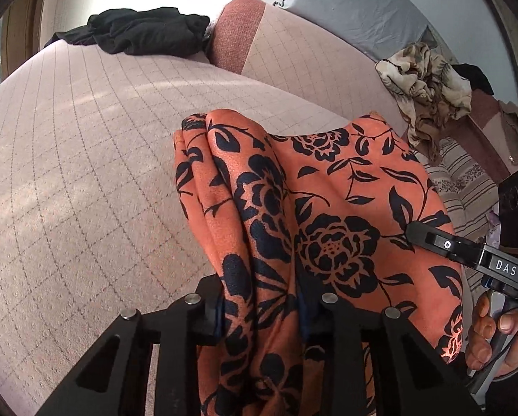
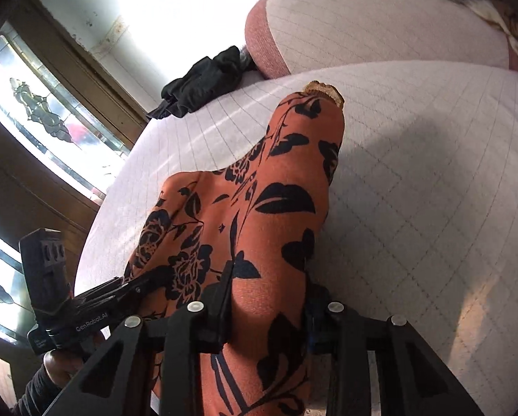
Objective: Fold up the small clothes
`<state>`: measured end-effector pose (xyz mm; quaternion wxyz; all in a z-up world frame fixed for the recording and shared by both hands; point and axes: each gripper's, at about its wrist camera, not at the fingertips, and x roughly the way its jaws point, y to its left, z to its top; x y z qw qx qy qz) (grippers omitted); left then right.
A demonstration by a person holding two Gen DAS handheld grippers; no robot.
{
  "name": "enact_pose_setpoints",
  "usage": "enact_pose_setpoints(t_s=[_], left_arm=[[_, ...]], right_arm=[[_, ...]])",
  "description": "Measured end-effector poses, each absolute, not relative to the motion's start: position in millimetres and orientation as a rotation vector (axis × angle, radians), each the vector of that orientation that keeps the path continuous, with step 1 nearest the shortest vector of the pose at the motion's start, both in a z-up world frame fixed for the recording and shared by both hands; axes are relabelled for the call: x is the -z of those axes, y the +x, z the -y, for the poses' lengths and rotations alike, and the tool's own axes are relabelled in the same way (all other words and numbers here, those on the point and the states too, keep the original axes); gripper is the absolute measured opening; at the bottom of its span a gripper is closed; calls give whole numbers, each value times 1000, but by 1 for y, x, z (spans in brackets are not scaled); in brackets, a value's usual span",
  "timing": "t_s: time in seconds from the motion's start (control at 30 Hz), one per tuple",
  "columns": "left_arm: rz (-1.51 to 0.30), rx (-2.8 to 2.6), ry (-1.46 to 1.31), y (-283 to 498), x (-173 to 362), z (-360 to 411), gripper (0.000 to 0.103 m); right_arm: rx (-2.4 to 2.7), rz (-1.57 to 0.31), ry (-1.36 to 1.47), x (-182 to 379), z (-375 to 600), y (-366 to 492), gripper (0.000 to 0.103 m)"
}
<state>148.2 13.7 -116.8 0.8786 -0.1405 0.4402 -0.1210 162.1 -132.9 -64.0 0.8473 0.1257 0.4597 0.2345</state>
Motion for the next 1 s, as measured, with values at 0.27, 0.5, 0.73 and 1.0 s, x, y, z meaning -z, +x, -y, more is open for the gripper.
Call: enact_pose_setpoints(t_s=[0.27, 0.5, 0.73, 1.0], left_arm=[[-808, 249, -216, 163, 47, 18, 32], [-828, 230, -149, 184, 45, 43, 33], [-857, 214, -112, 187, 52, 57, 33], [-893, 218, -89, 192, 57, 59, 33]], right_arm=[[-491, -798, 235, 8, 152, 160, 34], [-467, -775, 268, 19, 155, 164, 34], [-460, -797, 283, 22, 159, 166, 34], [-450, -827, 325, 42, 175, 179, 34]])
